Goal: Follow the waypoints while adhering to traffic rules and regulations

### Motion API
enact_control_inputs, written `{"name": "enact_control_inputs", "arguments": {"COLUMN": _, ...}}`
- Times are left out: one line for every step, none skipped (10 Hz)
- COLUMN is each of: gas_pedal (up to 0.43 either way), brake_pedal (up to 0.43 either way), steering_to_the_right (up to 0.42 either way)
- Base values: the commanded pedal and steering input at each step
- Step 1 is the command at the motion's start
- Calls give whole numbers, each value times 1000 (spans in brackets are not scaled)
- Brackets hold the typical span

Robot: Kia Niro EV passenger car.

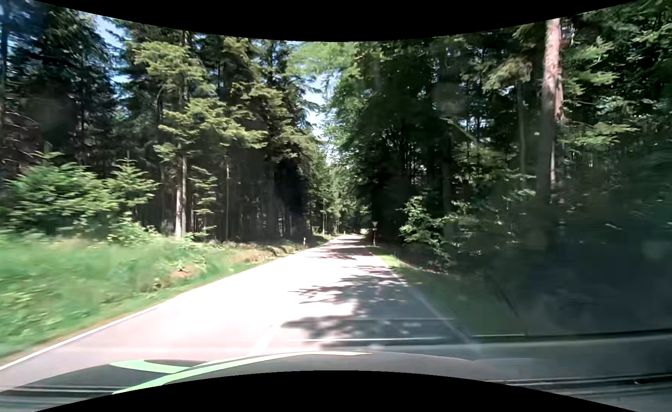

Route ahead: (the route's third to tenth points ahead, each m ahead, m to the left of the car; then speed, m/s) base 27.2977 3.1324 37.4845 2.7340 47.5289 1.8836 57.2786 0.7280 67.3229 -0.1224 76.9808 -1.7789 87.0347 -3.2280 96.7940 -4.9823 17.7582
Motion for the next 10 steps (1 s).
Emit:
{"name": "enact_control_inputs", "arguments": {"gas_pedal": 0, "brake_pedal": 0, "steering_to_the_right": 28}}
{"name": "enact_control_inputs", "arguments": {"gas_pedal": 0, "brake_pedal": 0, "steering_to_the_right": 24}}
{"name": "enact_control_inputs", "arguments": {"gas_pedal": 0, "brake_pedal": 0, "steering_to_the_right": 18}}
{"name": "enact_control_inputs", "arguments": {"gas_pedal": 0, "brake_pedal": 0, "steering_to_the_right": 13}}
{"name": "enact_control_inputs", "arguments": {"gas_pedal": 0, "brake_pedal": 0, "steering_to_the_right": 6}}
{"name": "enact_control_inputs", "arguments": {"gas_pedal": 0, "brake_pedal": 0, "steering_to_the_right": 2}}
{"name": "enact_control_inputs", "arguments": {"gas_pedal": 0, "brake_pedal": 0, "steering_to_the_right": 1}}
{"name": "enact_control_inputs", "arguments": {"gas_pedal": 8, "brake_pedal": 0, "steering_to_the_right": 1}}
{"name": "enact_control_inputs", "arguments": {"gas_pedal": 8, "brake_pedal": 0, "steering_to_the_right": 1}}
{"name": "enact_control_inputs", "arguments": {"gas_pedal": 20, "brake_pedal": 0, "steering_to_the_right": 1}}
